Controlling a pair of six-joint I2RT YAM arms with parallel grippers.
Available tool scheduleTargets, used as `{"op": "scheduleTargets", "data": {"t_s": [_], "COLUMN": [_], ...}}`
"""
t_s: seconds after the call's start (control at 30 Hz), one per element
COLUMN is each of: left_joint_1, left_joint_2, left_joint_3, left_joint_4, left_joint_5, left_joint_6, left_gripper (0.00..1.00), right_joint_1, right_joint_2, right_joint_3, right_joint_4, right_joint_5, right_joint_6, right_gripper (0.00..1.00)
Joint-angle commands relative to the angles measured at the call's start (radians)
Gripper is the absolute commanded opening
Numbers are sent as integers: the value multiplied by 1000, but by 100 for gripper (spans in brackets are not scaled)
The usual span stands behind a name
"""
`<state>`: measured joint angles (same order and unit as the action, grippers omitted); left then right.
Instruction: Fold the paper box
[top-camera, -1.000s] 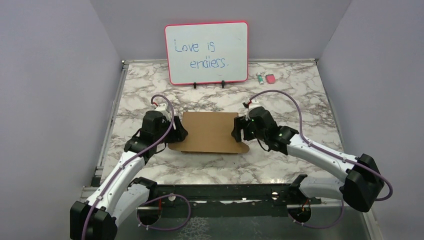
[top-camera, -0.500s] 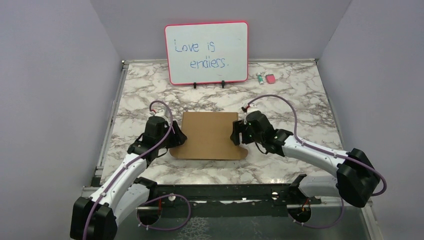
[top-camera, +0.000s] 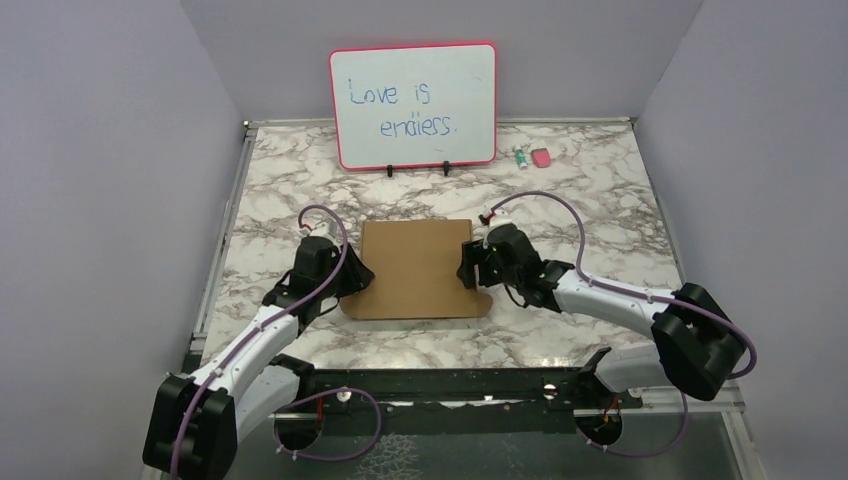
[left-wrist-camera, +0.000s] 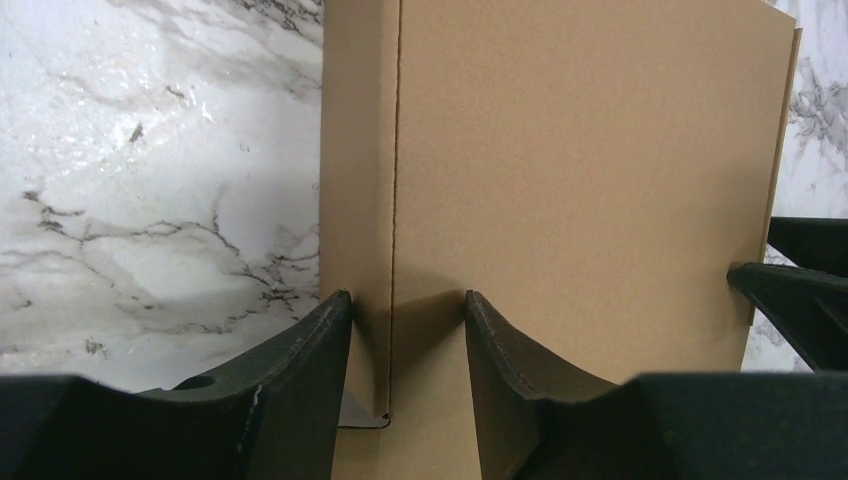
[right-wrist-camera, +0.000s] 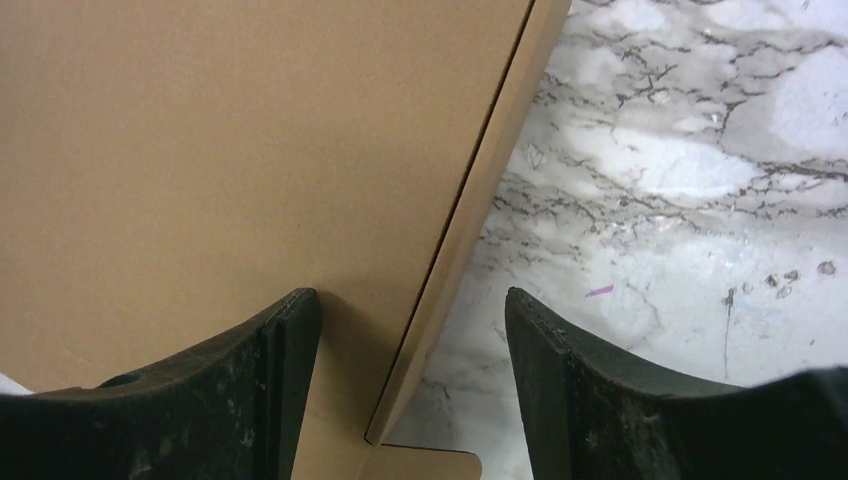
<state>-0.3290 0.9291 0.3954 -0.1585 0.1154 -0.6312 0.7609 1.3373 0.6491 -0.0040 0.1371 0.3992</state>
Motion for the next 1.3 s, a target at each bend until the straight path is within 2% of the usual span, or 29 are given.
{"op": "scheduleTargets", "data": {"t_s": [0.0, 0.33, 0.47, 0.6, 0.73, 0.87, 1.1, 1.27], "left_joint_1": [-2, -3, -2, -3, -2, -1, -3, -11], "left_joint_2": [35, 175, 237, 174, 31, -64, 31, 128], "left_joint_3": [-30, -1, 65, 120, 118, 100, 75, 98], "left_joint_4": [109, 319, 312, 217, 126, 87, 200, 212], "left_joint_5": [-14, -25, -22, -81, -170, -210, -89, -51], "left_joint_6": [-27, -56, -31, 17, 30, 28, 18, 40], "left_gripper": [44, 42, 43, 53, 64, 71, 77, 76], "right_joint_1": [-27, -67, -71, -71, -71, -70, -61, -52], "right_joint_2": [58, 138, 173, 105, -3, -61, 27, 61], "right_joint_3": [-35, 28, 108, 116, 91, 84, 103, 84], "right_joint_4": [44, 140, 87, 42, 16, 27, 100, 163], "right_joint_5": [56, 46, 26, 19, 22, -37, -172, -199], "right_joint_6": [-42, -83, -89, -107, -148, -201, -195, -178], "right_gripper": [71, 70, 70, 71, 72, 72, 72, 70]}}
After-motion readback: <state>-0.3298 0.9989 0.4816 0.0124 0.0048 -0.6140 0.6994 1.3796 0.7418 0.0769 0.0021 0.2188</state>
